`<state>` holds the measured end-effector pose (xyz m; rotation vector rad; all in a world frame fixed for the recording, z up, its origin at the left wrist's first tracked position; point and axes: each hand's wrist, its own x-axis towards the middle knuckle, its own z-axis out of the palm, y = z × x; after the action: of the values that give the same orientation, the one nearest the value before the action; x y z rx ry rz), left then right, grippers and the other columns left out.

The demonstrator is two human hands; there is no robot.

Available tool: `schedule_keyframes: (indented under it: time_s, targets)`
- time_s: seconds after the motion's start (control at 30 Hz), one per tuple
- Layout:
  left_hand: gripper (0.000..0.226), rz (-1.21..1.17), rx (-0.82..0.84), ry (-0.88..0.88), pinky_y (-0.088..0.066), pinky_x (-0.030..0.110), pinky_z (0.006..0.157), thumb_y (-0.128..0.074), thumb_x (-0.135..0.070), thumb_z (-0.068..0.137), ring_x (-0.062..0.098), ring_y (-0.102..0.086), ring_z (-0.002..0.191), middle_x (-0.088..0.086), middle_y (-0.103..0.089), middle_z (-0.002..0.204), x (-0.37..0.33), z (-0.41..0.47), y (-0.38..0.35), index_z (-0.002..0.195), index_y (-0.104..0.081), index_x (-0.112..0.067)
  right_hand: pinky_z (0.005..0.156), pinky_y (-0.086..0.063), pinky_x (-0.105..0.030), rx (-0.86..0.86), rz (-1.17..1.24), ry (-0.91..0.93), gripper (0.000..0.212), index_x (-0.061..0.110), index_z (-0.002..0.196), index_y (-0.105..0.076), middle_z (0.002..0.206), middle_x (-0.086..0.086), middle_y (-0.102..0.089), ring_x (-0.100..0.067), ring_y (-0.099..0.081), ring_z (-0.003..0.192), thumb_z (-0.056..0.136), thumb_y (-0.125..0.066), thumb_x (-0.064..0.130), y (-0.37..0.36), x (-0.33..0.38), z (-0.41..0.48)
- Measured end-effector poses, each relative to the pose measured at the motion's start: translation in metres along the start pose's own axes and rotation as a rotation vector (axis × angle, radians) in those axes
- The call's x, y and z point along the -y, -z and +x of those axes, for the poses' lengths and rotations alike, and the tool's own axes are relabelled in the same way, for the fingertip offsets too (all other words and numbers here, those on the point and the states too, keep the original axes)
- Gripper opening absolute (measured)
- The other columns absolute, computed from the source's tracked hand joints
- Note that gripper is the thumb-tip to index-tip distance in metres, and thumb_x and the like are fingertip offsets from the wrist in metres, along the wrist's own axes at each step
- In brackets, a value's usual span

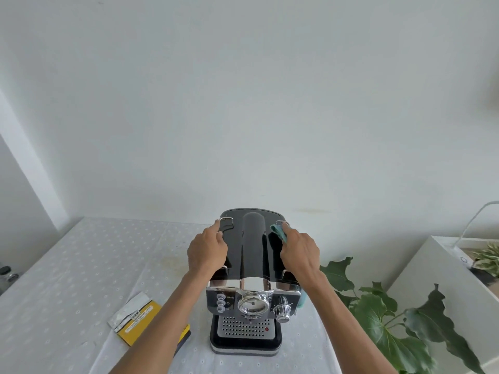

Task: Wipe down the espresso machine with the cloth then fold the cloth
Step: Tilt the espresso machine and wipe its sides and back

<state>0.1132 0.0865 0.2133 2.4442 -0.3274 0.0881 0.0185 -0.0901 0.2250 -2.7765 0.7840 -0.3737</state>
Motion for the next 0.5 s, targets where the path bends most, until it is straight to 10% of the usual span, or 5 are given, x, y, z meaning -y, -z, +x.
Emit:
schedule_keyframes:
  time_s: [0.5]
  targets:
    - [0.039,-0.131,-0.021,0.082,-0.05,0.039,0.087,-0.043,-0.028,0.1,0.032,-0.061,0.112,0.011,-0.065,0.125,0.007,0.046,0.006,0.137,-0.054,-0.025,0.06,-0.038,-0.033,-0.093,0.142,-0.04,0.043,0.019,0.124,-0.056,0.09,-0.008,-0.07,-0.03,-0.051,0.075,0.086,-0.047,0.001,-0.011,0.021,0.034]
